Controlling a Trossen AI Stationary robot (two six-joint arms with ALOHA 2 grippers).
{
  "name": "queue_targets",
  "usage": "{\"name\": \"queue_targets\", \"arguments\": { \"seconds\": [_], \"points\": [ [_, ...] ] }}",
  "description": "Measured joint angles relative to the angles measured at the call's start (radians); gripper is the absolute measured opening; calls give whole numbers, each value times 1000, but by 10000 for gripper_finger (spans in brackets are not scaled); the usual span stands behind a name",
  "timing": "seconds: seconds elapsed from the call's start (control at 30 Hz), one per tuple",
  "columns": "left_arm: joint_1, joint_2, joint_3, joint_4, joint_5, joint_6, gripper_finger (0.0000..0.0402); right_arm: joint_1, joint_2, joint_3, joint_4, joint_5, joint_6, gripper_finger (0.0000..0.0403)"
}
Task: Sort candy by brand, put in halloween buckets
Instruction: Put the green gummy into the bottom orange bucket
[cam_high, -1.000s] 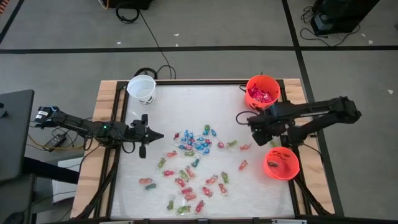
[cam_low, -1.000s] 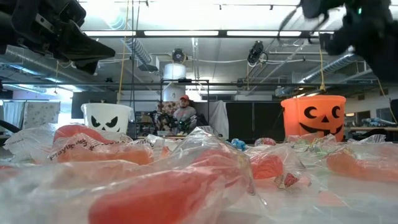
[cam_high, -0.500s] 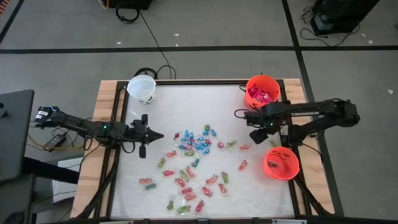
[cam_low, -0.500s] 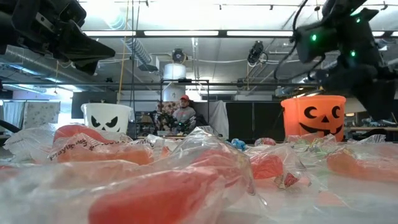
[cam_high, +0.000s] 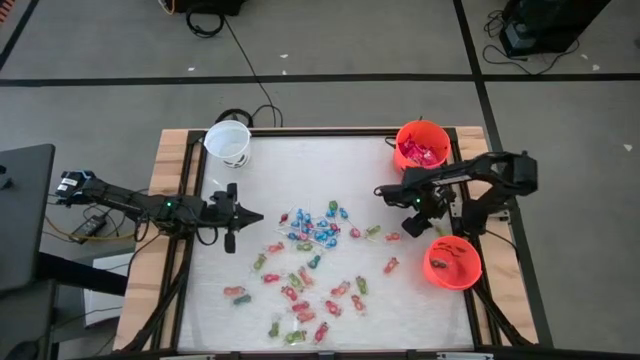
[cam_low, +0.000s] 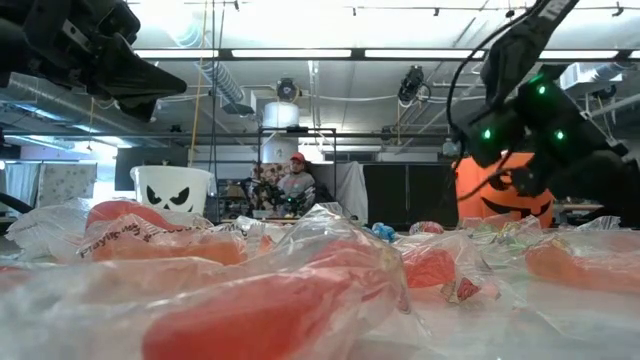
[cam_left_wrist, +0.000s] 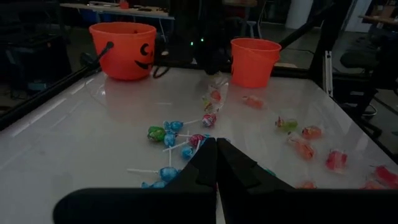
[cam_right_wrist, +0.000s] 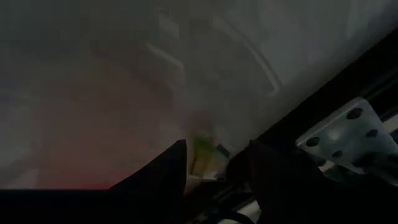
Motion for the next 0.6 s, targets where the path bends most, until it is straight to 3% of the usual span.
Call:
{"name": "queue_targets", "arguments": {
  "seconds": [0.23, 0.33, 0.47, 0.6],
  "points": [
    [0, 0, 0, 0, -13, 0, 7, -19, 109, 0, -8, 11, -87, 162],
    [0, 0, 0, 0, -26, 3, 7, -24, 128, 0, -7, 28, -120, 117],
    [0, 0, 0, 0, -31, 4, 7, -24, 126, 0, -4, 7, -168, 22],
    [0, 0, 0, 0, -32, 5, 7, -24, 102, 4, -27, 1, -167, 10]
  ]
}}
